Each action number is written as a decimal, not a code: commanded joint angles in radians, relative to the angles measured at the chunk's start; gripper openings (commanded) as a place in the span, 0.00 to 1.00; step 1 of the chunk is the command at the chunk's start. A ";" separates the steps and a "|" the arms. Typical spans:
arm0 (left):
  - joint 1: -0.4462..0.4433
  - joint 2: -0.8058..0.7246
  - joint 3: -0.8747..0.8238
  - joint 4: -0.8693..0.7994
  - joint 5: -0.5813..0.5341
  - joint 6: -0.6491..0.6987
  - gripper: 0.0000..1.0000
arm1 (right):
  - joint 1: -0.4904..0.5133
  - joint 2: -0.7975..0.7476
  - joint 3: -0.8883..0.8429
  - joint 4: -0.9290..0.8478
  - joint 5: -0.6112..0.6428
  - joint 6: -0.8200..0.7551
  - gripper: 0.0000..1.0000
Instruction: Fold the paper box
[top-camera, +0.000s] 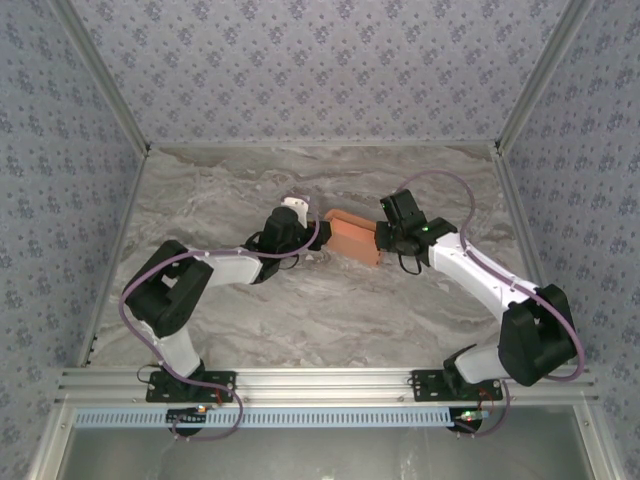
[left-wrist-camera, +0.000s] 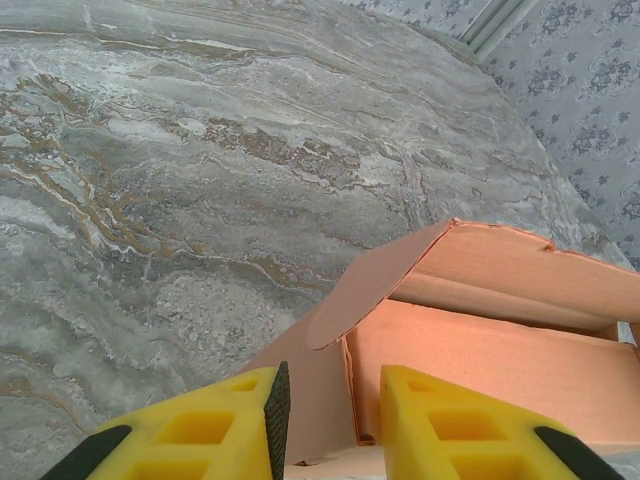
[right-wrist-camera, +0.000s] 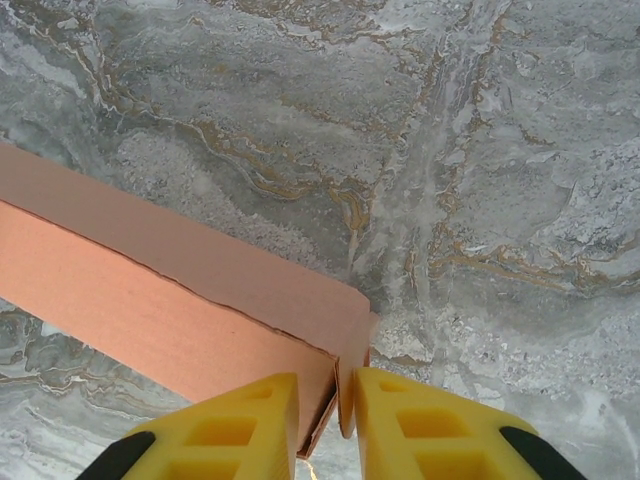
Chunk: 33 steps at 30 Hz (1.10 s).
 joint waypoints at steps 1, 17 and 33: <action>-0.010 0.015 -0.005 -0.090 -0.025 -0.006 0.30 | 0.006 -0.012 -0.008 -0.028 0.035 0.014 0.21; -0.009 0.017 0.001 -0.102 -0.030 -0.006 0.30 | 0.012 0.000 0.023 -0.020 0.032 0.020 0.10; -0.015 0.017 -0.001 -0.103 -0.043 -0.014 0.30 | 0.019 0.026 0.062 -0.027 0.014 0.061 0.08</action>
